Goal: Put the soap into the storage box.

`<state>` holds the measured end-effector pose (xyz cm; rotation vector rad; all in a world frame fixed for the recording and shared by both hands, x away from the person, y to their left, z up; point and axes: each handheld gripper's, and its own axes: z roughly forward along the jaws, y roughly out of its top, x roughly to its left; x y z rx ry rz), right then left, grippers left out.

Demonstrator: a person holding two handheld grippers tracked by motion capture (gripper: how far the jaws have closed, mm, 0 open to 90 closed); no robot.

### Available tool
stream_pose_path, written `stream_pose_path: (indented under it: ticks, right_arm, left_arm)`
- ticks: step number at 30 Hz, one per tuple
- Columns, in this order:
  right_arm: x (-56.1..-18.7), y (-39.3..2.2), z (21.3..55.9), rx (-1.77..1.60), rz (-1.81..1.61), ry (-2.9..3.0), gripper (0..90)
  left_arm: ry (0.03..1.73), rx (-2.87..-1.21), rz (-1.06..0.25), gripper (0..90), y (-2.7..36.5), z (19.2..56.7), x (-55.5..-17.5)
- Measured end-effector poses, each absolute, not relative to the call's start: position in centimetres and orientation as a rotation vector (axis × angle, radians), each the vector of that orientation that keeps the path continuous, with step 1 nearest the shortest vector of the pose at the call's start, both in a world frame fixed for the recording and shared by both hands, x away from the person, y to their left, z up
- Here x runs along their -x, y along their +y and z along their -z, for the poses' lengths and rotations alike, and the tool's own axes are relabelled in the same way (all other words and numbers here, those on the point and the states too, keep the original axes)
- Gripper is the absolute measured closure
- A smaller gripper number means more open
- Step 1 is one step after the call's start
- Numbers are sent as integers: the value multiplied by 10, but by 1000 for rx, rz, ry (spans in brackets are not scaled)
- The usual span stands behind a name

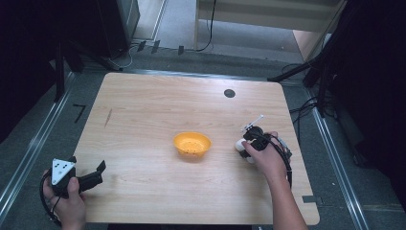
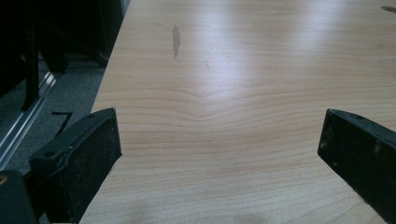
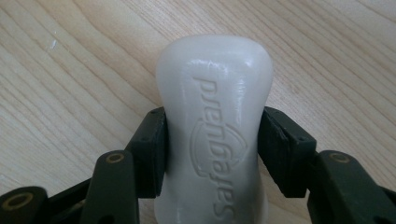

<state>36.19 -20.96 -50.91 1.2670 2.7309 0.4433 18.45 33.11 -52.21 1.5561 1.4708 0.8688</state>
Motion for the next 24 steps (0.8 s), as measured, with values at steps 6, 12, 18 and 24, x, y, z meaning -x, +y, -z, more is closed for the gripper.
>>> stream_pose_path:
  ticks: [6, 12, 18, 24]
  right_arm:
    - [-361, -212, 510, -1239, -467, 2732, 496]
    - [-360, -213, 510, -1234, -480, 2732, 503]
    - [-357, -216, 511, -1213, -521, 2718, 509]
    - [-356, -217, 510, -1188, -509, 2735, 510]
  left_arm:
    - [1471, -1556, -868, 0, 331, 522, -184]
    - [1471, -1556, -870, 0, 331, 522, -184]
    - [1471, -1556, -869, 0, 331, 522, -185]
    - [1473, -1556, -865, 0, 332, 522, -185]
